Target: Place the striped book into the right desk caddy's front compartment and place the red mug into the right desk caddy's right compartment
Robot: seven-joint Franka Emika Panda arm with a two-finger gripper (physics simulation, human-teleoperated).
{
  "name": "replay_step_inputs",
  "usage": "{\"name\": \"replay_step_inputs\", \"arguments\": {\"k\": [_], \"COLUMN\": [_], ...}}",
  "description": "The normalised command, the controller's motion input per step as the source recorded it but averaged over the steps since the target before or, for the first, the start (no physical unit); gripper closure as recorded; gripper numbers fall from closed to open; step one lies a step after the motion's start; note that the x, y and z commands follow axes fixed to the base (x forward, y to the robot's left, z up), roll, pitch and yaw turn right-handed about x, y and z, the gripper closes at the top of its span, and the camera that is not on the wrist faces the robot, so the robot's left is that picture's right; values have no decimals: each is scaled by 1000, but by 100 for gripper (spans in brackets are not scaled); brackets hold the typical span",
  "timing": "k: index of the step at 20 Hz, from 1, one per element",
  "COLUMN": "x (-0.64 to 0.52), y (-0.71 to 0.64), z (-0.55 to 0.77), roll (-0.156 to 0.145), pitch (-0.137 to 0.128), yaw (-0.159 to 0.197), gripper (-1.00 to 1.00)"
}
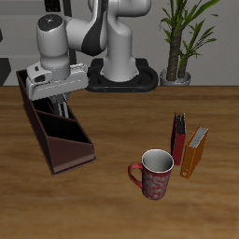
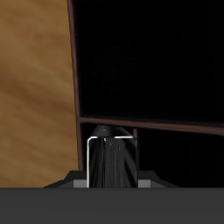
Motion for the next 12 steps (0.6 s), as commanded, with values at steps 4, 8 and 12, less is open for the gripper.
{"name": "replay_step_inputs", "arguments": {"k": [4, 8, 12], "x": [10, 25, 50], "y": [0, 41, 220], "z": [38, 18, 179], "roll": [-7, 6, 20], "pitch": [-8, 1, -20], "yaw": [-23, 11, 44], "gripper": [-100, -100, -100]}}
